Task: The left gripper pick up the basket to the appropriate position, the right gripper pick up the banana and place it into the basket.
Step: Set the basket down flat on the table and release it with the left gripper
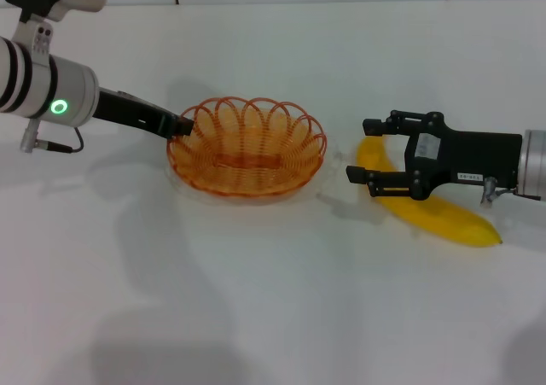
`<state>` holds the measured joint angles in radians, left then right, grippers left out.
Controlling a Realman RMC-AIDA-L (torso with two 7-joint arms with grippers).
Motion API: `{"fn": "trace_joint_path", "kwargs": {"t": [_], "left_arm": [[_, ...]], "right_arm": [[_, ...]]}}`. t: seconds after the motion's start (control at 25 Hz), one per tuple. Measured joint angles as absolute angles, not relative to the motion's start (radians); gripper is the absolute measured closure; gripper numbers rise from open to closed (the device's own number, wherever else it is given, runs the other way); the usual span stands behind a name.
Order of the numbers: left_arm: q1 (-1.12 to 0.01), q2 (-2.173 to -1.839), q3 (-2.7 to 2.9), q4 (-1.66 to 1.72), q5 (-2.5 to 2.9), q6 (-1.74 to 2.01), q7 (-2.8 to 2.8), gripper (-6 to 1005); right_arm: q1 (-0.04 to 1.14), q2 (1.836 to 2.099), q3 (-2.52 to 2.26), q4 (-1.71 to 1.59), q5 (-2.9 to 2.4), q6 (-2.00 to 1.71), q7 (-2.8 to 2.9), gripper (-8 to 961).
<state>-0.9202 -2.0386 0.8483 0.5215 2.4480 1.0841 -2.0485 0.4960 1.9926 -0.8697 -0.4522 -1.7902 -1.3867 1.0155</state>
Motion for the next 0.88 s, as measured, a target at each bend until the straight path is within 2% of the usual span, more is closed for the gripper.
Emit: {"fn": "trace_joint_path", "kwargs": {"t": [0.88], "left_arm": [[-0.928, -2.042, 0.848, 0.517, 2.441, 1.081, -2.065, 931]], "right_arm": [[0.503, 1.994, -0.868, -0.452, -1.790, -1.387, 1.015, 159]]}}
